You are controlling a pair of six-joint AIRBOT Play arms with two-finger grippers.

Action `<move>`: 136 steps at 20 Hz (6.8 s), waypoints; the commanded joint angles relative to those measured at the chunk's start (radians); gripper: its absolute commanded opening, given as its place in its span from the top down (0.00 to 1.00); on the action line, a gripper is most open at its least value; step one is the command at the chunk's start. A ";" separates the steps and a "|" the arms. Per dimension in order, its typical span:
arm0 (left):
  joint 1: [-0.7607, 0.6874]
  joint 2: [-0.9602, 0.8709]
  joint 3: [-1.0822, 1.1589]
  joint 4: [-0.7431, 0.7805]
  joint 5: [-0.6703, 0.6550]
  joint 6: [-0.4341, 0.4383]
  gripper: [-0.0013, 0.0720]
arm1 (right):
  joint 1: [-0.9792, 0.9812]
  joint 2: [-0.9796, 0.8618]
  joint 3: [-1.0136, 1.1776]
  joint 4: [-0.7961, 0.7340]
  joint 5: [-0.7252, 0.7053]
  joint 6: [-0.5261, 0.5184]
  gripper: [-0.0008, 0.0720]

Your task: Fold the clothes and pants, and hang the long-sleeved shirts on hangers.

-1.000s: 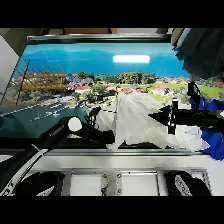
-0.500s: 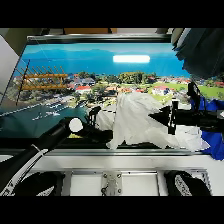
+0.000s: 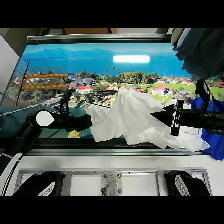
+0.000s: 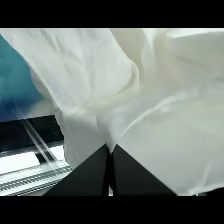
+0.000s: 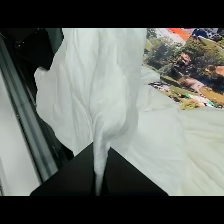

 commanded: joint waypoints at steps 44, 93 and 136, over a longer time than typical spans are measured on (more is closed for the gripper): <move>-0.106 -0.214 0.857 0.159 -0.297 0.137 0.97 | 0.002 0.092 0.005 0.068 0.045 0.264 0.99; -0.164 -0.085 0.914 0.429 -0.222 0.066 0.97 | -0.197 0.136 0.167 0.145 -0.527 0.135 0.99; -0.164 -0.017 0.781 0.429 -0.089 0.066 0.97 | -0.794 -0.150 0.640 0.036 -1.136 0.150 0.98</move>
